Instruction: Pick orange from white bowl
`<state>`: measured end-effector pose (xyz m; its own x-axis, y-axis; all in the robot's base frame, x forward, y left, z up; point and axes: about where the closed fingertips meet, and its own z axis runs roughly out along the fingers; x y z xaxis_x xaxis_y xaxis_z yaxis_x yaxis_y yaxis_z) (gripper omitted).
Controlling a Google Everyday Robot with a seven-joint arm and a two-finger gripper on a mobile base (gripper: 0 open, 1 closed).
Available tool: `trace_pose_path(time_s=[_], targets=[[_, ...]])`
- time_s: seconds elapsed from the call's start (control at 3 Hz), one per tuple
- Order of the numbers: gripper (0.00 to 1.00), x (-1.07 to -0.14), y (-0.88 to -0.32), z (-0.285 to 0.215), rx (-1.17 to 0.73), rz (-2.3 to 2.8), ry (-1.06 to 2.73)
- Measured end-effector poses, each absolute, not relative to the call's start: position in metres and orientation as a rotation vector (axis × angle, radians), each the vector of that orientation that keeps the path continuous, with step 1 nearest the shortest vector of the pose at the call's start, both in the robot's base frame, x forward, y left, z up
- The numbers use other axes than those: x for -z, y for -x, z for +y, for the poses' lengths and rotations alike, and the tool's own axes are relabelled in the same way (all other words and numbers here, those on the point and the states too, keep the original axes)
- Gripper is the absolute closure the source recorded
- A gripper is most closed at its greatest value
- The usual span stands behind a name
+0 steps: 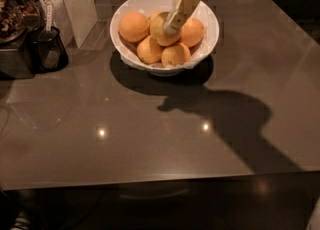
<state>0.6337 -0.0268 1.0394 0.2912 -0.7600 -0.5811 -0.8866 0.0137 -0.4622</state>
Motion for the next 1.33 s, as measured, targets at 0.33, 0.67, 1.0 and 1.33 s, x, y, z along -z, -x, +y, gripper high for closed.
trace_pose_path(time_s=[0.33, 0.67, 1.0, 1.33], targets=[[0.0, -0.997, -0.663, -0.049, -0.255, 1.527, 1.728], [0.0, -0.996, -0.663, -0.049, -0.256, 1.528, 1.728], [0.0, -0.979, -0.673, -0.043, -0.285, 1.554, 1.742], [0.0, -0.955, -0.682, -0.038, -0.346, 1.591, 1.743]])
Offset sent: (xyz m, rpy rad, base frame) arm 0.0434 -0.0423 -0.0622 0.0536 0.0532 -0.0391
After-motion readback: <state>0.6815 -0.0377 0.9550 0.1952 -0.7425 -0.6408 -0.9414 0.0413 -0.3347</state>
